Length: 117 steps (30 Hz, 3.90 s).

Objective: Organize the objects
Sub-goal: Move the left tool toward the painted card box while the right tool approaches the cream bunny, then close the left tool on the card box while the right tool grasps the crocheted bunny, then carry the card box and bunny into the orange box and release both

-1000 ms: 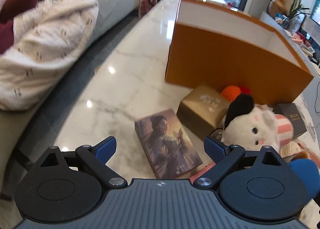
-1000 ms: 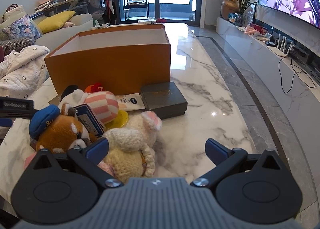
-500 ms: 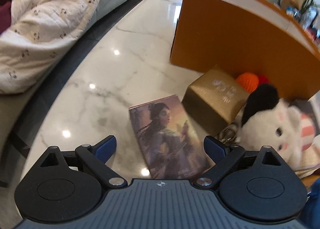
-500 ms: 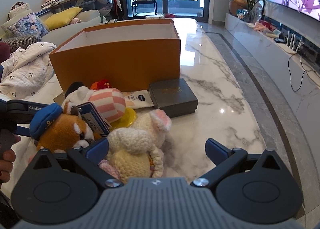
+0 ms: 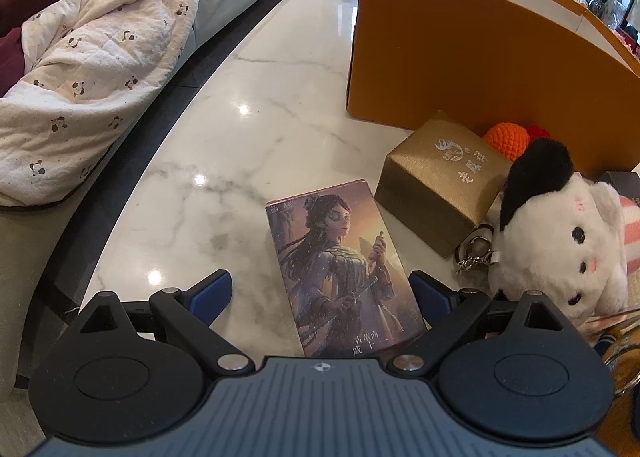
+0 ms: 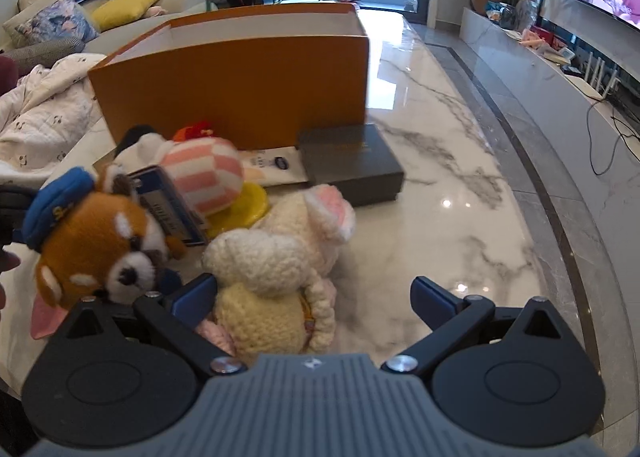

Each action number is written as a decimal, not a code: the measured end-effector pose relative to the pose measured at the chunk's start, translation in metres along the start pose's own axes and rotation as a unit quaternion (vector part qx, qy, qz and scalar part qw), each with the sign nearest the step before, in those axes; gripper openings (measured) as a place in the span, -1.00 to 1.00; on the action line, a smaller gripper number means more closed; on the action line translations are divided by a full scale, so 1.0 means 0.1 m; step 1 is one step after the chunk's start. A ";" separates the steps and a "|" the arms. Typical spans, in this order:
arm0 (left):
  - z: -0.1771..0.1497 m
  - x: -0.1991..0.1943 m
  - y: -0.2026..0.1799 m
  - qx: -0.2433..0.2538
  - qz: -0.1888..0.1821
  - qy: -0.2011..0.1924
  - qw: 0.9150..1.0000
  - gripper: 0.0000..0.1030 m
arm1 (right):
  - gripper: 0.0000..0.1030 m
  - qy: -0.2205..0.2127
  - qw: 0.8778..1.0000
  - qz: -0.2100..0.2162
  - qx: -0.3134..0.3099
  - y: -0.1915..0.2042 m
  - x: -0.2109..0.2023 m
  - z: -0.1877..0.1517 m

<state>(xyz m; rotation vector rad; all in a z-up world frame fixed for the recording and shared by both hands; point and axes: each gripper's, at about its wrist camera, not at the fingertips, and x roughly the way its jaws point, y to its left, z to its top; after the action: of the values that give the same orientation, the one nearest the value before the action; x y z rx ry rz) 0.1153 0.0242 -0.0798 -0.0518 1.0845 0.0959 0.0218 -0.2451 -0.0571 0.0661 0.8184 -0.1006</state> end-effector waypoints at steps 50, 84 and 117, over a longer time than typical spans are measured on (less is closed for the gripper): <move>-0.19 -0.18 0.13 0.008 -0.027 -0.044 0.999 0.33 | 0.34 -0.001 0.998 0.059 0.031 -0.06 0.24 -0.08; -0.39 -0.55 0.14 0.034 -0.009 -0.086 0.996 0.31 | 0.35 -0.035 0.998 0.056 0.022 -0.04 -0.16 -0.19; 1.74 -0.10 -0.69 0.095 -0.057 -0.127 0.986 0.31 | 0.35 -0.105 0.990 0.094 -0.012 0.31 0.77 2.14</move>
<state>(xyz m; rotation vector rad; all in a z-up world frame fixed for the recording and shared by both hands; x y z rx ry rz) 0.2712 -0.0290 0.0102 0.0685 0.8300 -0.1012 0.2325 -0.2403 0.0334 0.1077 0.5988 0.0802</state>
